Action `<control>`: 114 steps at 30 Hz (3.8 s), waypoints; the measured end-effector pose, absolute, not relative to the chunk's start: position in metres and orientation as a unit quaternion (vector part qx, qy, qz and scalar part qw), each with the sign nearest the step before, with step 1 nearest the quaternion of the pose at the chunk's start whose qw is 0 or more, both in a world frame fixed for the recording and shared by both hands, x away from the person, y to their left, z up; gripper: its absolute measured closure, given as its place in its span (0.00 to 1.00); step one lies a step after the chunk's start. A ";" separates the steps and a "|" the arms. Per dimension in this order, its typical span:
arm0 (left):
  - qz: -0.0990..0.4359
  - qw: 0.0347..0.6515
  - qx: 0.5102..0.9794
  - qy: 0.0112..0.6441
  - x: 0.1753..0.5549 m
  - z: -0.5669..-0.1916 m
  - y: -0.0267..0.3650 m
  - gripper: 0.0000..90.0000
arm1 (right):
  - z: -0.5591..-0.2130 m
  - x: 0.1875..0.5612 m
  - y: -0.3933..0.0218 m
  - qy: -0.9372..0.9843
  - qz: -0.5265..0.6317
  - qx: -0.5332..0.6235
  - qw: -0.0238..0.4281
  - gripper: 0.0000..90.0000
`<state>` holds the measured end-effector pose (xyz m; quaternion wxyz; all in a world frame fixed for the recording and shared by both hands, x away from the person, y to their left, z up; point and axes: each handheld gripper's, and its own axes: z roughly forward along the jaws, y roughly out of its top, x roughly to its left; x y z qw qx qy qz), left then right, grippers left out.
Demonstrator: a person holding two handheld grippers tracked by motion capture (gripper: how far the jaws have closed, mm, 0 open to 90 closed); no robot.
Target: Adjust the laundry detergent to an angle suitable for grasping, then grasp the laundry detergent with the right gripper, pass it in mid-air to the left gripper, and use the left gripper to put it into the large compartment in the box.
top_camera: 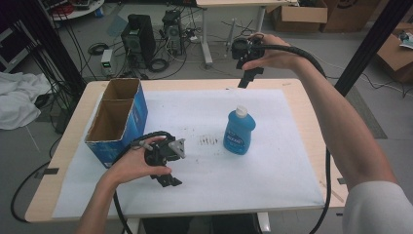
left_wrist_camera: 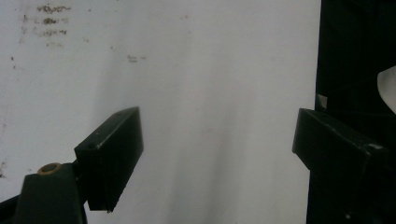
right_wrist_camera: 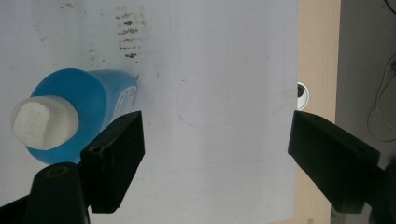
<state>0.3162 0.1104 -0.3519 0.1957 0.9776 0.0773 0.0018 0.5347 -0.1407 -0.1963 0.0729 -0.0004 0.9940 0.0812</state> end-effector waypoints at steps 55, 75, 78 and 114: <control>0.019 0.201 0.976 0.087 0.306 -0.342 0.111 0.19 | -0.198 0.516 -0.155 0.995 0.059 0.017 0.078 0.21; 0.016 0.201 0.976 0.080 0.309 -0.348 0.110 0.19 | -0.224 0.487 -0.189 0.995 0.055 0.064 0.050 0.20; 0.017 0.200 0.977 0.079 0.309 -0.348 0.110 0.19 | -0.225 0.481 -0.195 0.994 0.064 0.073 0.051 0.20; 0.016 0.203 0.975 0.083 0.309 -0.350 0.112 0.19 | -0.276 0.423 -0.212 0.964 0.160 0.211 0.024 0.19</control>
